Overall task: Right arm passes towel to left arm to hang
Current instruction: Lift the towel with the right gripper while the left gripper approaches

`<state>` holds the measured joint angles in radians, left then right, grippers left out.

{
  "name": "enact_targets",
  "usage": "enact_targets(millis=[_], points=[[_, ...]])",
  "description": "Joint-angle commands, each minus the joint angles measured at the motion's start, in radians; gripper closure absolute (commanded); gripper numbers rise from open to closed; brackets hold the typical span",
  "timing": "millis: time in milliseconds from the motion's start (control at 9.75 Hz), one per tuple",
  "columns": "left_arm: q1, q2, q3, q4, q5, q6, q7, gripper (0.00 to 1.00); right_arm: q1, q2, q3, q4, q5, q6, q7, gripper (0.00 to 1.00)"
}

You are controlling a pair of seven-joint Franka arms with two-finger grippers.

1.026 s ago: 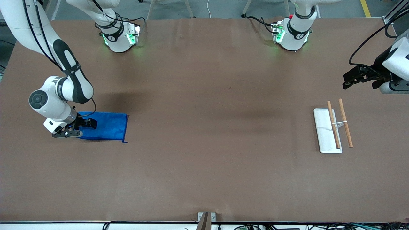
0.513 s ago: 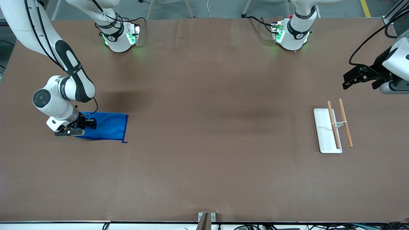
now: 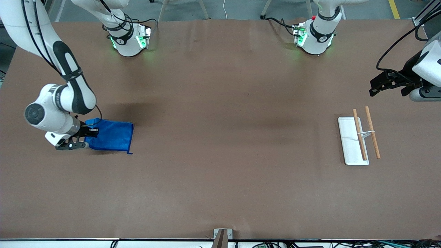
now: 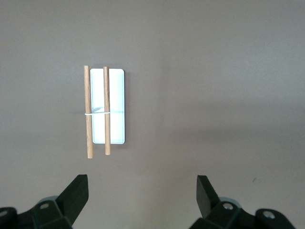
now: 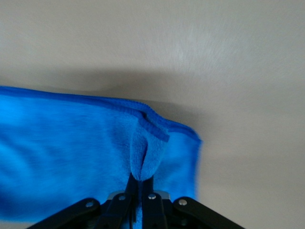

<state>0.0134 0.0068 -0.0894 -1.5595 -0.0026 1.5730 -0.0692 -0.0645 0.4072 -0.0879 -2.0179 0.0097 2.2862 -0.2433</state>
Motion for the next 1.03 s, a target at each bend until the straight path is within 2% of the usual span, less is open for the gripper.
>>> enact_targets(millis=[0, 205, 308, 410, 718, 923], points=[[0.002, 0.016, -0.003, -0.016, 0.004, 0.008, 0.012, 0.00, 0.047, -0.028, 0.008, 0.222, 0.018, -0.312, 0.098, 0.99], [0.003, 0.015, -0.003, -0.016, -0.003, 0.008, 0.014, 0.00, 0.132, -0.027, 0.031, 0.385, 0.018, -0.491, 0.291, 0.99], [0.003, 0.015, -0.003, -0.016, -0.005, 0.007, 0.015, 0.00, 0.170, -0.024, 0.045, 0.430, 0.022, -0.551, 0.361, 0.99], [0.003, 0.015, -0.003, -0.016, -0.005, 0.008, 0.016, 0.00, 0.201, -0.025, 0.072, 0.433, 0.073, -0.563, 0.398, 1.00], [0.002, 0.015, -0.006, -0.017, -0.008, 0.007, 0.015, 0.00, 0.216, -0.025, 0.157, 0.436, 0.439, -0.536, 0.559, 1.00], [0.003, 0.015, -0.006, -0.019, -0.031, 0.005, 0.016, 0.00, 0.251, -0.025, 0.195, 0.439, 0.683, -0.470, 0.579, 0.99]])
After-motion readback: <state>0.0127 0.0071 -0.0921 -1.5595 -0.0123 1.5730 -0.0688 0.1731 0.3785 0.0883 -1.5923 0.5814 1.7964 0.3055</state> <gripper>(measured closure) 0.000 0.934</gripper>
